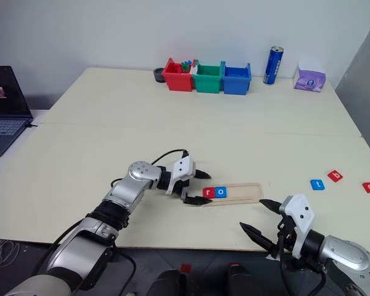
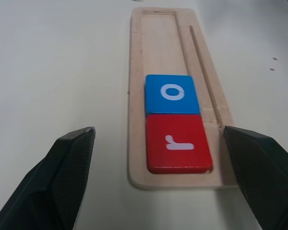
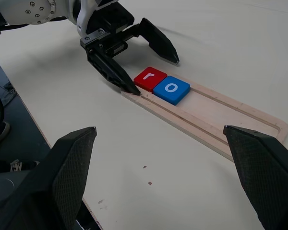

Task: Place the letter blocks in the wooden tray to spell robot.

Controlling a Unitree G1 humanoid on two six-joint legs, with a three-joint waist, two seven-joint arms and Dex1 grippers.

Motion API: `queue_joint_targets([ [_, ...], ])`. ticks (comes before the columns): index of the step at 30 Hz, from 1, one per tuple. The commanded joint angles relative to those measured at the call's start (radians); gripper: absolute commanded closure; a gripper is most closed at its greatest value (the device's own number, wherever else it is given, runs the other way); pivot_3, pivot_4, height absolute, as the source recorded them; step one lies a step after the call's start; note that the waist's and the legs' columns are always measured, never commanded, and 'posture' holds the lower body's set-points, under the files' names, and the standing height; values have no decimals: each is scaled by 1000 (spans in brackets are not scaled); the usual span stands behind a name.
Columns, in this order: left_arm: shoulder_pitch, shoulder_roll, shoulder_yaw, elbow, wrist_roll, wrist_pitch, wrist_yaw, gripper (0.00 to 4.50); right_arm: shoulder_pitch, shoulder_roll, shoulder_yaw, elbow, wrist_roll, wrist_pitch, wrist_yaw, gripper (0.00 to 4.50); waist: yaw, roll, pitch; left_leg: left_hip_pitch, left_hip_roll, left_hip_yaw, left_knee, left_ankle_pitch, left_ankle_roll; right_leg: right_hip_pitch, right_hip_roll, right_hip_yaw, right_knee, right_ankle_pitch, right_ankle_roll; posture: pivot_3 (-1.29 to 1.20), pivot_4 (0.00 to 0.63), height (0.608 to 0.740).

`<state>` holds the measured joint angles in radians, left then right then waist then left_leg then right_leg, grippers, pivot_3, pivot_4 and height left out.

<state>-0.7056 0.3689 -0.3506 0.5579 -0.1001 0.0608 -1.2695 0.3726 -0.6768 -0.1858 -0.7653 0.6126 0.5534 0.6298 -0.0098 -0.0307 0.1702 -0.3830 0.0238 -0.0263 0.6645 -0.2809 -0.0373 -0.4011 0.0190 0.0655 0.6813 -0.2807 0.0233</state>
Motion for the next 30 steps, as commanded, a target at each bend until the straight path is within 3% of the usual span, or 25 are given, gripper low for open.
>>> queue_joint_targets([
  [1, 13, 5, 16, -43, -24, 46, -38, 17, 1, 12, -28, -38, 19, -20, -1, 0, -1, 0, 0, 0, 0, 0, 0, 0, 0, 0, 0, 0, 0, 0, 0, 0, 150, 740],
  [21, 24, -12, -35, -11, 86, -6, -15, 17, -15, 11, -27, -82, 61, 15, -35, 0, -2, 0, 0, 0, 1, -1, 0, 0, 0, 1, 0, 0, 0, 0, 0, 0, 150, 740],
  [25, 14, -21, -41, 17, 102, -23, -11, 17, -17, -3, -15, -75, 13, 7, -37, 0, 3, 0, 0, 1, 1, -1, 1, 0, 0, 2, 0, 0, 0, 0, 0, 0, 150, 740],
  [30, 8, -28, -39, 36, 106, -39, -19, 1128, 1, -41, -77, -20, -24, -27, 8, 0, 4, 0, 0, 3, 0, -1, 1, 0, 0, 4, 0, 0, 0, 0, 0, 0, 150, 740],
])
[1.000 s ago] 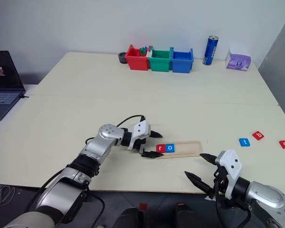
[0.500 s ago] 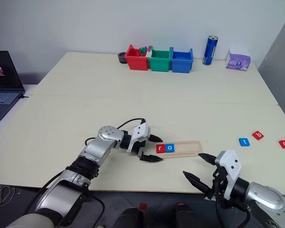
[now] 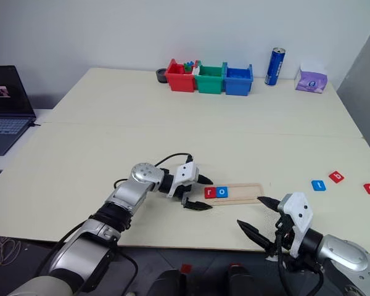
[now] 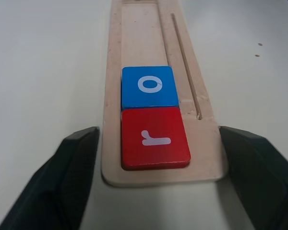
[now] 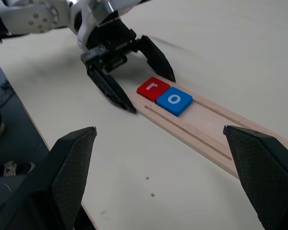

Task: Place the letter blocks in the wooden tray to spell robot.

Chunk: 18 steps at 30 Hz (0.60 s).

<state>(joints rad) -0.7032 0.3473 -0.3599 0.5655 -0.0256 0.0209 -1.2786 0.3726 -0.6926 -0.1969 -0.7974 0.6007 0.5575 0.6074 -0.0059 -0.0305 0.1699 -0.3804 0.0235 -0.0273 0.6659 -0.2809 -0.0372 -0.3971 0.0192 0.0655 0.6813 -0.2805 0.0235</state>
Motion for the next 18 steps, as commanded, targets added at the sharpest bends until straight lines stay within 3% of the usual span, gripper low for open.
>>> queue_joint_targets([
  [1, 4, -6, -30, 31, 30, -3, -15, 1124, 6, -40, -81, 22, -15, -36, 50, 0, 0, 0, 0, 0, 0, 0, 0, 0, 0, 0, 0, 0, 0, 0, 0, 0, 150, 740],
  [10, -9, -13, -28, 36, 17, -23, -47, 1124, -6, -95, -174, 63, 13, -24, 138, 0, 0, 0, 0, 0, 0, -1, 0, 0, 0, 1, 0, 0, 0, 0, 0, 0, 150, 740],
  [18, -32, -72, -47, -3, 19, 31, -57, 1124, 69, -126, -260, 57, 0, -18, 184, 0, 4, 0, 0, 0, -1, -1, 0, 0, 0, 1, 0, 0, -1, 0, 0, 0, 150, 740],
])
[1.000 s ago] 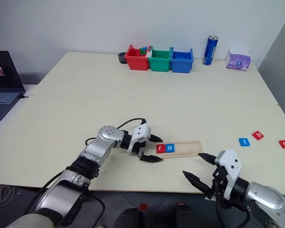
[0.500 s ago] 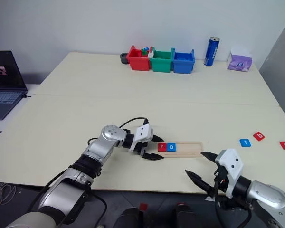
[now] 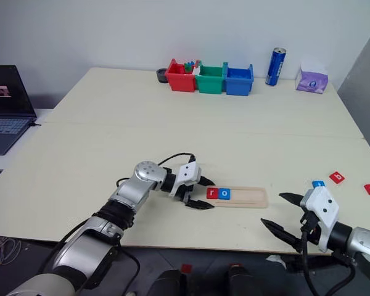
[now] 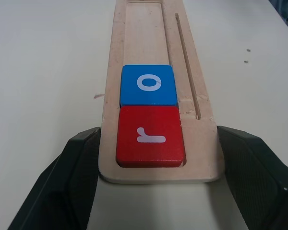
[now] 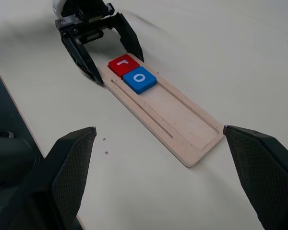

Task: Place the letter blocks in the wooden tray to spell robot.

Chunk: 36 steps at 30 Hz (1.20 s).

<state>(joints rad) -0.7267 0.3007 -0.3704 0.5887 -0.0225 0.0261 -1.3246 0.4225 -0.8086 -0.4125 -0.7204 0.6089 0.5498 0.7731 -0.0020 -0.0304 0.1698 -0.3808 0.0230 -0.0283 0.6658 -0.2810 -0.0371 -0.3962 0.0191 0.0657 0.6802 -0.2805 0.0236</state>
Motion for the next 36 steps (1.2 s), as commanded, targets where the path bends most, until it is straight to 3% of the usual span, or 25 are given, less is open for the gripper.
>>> queue_joint_targets([
  [1, -8, -33, -40, -37, 17, 36, -7, 1124, 28, -7, -49, -21, -12, -14, 20, 0, 0, 0, 0, 0, 0, 0, 0, 0, 0, 0, 0, 0, 0, 0, 0, 0, 150, 740],
  [13, 12, -33, -60, -103, 37, 66, 19, 1124, 38, 27, -22, -29, -42, -26, 10, 0, -5, 0, 0, 0, 1, 0, 0, 0, 0, 0, 1, 0, 0, 0, 0, 0, 150, 740],
  [15, 14, -32, -57, -105, 40, 71, 35, 396, 36, 30, -19, -27, -46, -27, 10, 0, -5, 0, 0, 1, 1, 0, 0, 0, 0, 0, 1, 0, 0, 0, 0, 0, 150, 740],
  [17, 18, -31, -56, -111, 35, 75, 37, 47, 34, 30, -17, -22, -50, -28, 11, 0, -6, 0, 0, 1, 1, 0, 0, 0, 0, 0, 1, 1, 0, 0, 0, 0, 150, 740],
  [28, 53, 12, 24, -211, -25, 77, 94, 47, -39, 68, -109, 65, -13, -21, -33, 0, -7, 0, 0, 1, 2, 0, 0, 0, 0, 0, 1, 1, 1, 0, 0, 0, 150, 740],
  [36, 86, 28, 104, -355, -116, 191, 135, 47, -246, 81, -131, 304, -100, -18, -185, 0, -10, 0, 0, 1, 2, 1, 0, 0, 0, 0, 0, 2, 1, 0, 0, 0, 150, 740],
])
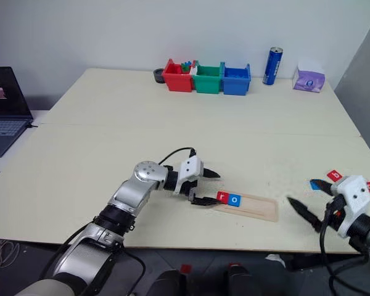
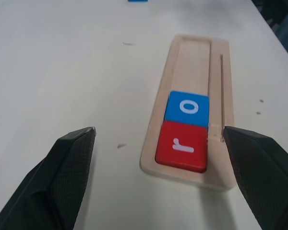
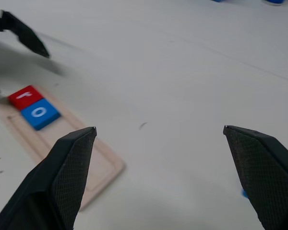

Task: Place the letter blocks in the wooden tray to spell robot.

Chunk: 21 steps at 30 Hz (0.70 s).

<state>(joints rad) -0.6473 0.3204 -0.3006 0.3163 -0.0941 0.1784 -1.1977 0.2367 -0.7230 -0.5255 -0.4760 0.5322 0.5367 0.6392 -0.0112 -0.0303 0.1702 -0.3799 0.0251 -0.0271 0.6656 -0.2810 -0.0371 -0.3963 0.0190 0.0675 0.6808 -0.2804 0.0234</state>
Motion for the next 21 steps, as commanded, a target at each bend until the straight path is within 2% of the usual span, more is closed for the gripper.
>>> queue_joint_targets([
  [1, 16, 18, 38, -106, -50, 53, 11, 47, -92, -13, -12, 95, -37, -1, -64, 0, -4, 1, 0, 0, 0, 0, 0, 0, 0, 0, 0, 0, 0, 0, 0, 0, 150, 740],
  [5, 49, 48, 50, -180, -68, 95, 29, 47, -207, -76, 37, 309, -137, -63, -53, 0, -10, 1, 0, 0, 0, 0, -1, 0, 0, 0, 0, 1, 0, 0, -1, 0, 150, 740],
  [11, 60, 64, 66, -264, -102, 154, 60, 47, -468, -180, 146, 776, -253, -179, 16, 0, -19, 2, 1, 1, 0, 2, -1, 0, 0, 0, -1, 2, 0, 3, -5, 0, 150, 740],
  [16, 67, 68, 62, -323, -125, 194, 82, 47, -722, -206, 255, 1172, -341, -280, 91, 0, -23, 3, 1, 1, 0, 2, -1, 0, 0, -1, -1, 2, 0, 3, -5, 0, 150, 740],
  [21, 70, 76, 60, -362, -155, 229, 75, 47, -890, -210, 331, 1463, -421, -366, 119, 0, -22, 4, 1, 0, 1, 3, -2, 0, 0, -2, -1, 3, 0, 3, -6, 0, 150, 740],
])
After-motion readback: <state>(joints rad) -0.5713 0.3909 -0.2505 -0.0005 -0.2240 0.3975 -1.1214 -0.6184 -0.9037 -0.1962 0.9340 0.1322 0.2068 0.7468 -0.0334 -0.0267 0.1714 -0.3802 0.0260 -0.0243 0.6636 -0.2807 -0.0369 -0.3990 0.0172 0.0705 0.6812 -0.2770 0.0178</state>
